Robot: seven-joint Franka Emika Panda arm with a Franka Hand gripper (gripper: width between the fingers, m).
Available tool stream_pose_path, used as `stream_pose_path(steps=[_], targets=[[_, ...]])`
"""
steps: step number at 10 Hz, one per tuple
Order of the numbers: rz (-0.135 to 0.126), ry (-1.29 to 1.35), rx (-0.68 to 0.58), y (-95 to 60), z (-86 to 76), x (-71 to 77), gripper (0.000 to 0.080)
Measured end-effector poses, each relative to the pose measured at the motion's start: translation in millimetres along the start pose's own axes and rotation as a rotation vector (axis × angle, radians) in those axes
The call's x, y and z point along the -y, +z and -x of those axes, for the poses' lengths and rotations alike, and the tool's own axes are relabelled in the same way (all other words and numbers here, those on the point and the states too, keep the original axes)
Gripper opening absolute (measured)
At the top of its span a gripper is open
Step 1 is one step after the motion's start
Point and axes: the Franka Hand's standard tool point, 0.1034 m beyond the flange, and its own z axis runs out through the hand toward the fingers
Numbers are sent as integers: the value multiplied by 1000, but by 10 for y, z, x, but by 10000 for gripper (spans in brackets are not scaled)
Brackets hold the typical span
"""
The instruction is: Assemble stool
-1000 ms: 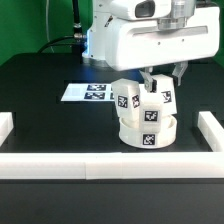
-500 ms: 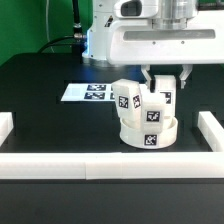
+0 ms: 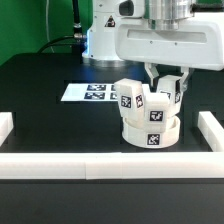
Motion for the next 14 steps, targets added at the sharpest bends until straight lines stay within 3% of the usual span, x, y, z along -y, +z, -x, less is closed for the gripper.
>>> stream_pose_path(steps=[5,8,9,14], targets=[[-7,328,7,5,16,7,337],[-104,714,4,9,18,-30,337],[-123,825,11,8,25,-27,337],[-128,1120,37,11,45,-9,337]])
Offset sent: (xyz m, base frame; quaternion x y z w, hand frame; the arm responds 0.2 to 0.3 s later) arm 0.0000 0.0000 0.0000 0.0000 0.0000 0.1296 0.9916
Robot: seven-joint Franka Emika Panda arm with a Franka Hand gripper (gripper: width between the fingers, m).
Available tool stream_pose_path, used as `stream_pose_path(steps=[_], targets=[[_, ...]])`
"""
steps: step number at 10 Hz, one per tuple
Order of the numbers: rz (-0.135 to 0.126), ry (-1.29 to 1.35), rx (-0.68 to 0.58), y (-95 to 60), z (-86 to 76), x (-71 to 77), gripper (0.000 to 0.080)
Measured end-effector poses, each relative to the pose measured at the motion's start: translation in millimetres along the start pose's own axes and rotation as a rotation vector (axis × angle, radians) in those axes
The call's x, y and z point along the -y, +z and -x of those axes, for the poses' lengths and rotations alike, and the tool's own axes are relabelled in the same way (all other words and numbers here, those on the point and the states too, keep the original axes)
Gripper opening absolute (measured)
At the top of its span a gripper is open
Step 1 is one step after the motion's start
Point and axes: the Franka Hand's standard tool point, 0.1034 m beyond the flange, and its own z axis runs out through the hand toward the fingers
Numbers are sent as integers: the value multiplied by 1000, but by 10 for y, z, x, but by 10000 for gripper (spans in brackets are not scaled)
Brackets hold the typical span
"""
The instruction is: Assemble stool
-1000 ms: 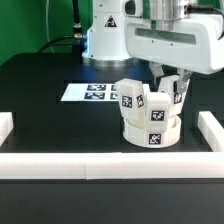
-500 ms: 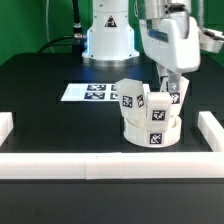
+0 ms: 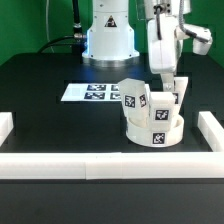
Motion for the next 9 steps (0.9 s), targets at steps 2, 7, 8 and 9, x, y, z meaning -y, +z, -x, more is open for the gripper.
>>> stream_pose_path(steps=[2,7,8,9], targets=[[-25,191,20,-1,-9,1,337],[-56,593,85,4,2,-28,337],[-56,588,85,4,6,-31,337],[-56,568,85,5,7,-31,338]])
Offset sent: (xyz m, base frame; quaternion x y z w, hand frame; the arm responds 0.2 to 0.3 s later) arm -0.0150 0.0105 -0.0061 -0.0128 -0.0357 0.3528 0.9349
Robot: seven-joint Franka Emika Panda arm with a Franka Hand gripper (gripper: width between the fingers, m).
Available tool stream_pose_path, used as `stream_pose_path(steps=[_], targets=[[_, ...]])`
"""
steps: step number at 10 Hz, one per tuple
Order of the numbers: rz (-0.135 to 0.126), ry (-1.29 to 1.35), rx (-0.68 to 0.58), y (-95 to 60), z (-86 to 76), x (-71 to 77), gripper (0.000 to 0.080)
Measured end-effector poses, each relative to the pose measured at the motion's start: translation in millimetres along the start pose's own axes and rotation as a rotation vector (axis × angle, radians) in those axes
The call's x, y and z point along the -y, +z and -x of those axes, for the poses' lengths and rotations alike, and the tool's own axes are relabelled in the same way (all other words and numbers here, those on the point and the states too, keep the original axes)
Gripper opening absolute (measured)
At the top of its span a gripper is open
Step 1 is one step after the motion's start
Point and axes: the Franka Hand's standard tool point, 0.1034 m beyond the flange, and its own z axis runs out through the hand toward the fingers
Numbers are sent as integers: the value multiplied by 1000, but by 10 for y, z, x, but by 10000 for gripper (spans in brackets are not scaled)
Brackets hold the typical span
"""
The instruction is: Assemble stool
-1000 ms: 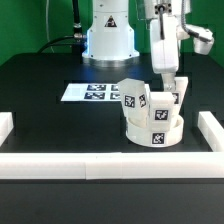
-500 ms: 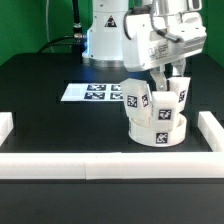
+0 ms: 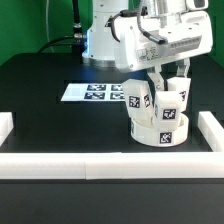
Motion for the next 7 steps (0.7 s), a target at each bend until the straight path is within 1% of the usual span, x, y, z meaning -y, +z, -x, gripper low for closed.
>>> stream_pose_path(steps=[1,2,3,4,5,7], targets=[[17,-26,-5,-4,-1,-11,338],[62,-70,-11,-60,16,-11,552],[83,-129,-16,-137,48,5,552],[82,-138,7,-247,127,12,633],[84,-145,30,-348,205,3,645],[78,-289,32,-334,190,14,648]])
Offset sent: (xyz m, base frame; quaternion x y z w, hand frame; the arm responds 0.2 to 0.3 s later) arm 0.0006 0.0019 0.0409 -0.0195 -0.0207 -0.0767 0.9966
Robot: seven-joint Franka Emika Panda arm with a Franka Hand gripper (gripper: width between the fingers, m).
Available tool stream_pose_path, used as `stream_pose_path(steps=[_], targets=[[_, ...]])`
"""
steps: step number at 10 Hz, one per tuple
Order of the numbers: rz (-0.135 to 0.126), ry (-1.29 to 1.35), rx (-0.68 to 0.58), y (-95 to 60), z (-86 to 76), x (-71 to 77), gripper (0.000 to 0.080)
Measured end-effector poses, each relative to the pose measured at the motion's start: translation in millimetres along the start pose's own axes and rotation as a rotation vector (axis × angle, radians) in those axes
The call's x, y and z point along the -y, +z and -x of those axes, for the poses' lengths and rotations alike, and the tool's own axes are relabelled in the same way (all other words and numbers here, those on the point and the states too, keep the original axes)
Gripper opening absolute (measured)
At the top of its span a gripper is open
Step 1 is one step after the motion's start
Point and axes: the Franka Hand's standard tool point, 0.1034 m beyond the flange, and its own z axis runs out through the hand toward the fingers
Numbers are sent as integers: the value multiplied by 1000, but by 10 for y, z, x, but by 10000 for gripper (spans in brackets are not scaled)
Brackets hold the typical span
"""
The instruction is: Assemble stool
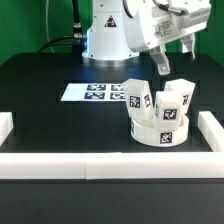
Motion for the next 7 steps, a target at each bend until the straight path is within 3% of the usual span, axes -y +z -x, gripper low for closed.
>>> stream_pose_path(steps=[2,4,7], targets=[[44,-325,-16,30,26,7,649],[64,-587,-9,38,100,-29,649],[67,-786,-7,51,104,-38,649]])
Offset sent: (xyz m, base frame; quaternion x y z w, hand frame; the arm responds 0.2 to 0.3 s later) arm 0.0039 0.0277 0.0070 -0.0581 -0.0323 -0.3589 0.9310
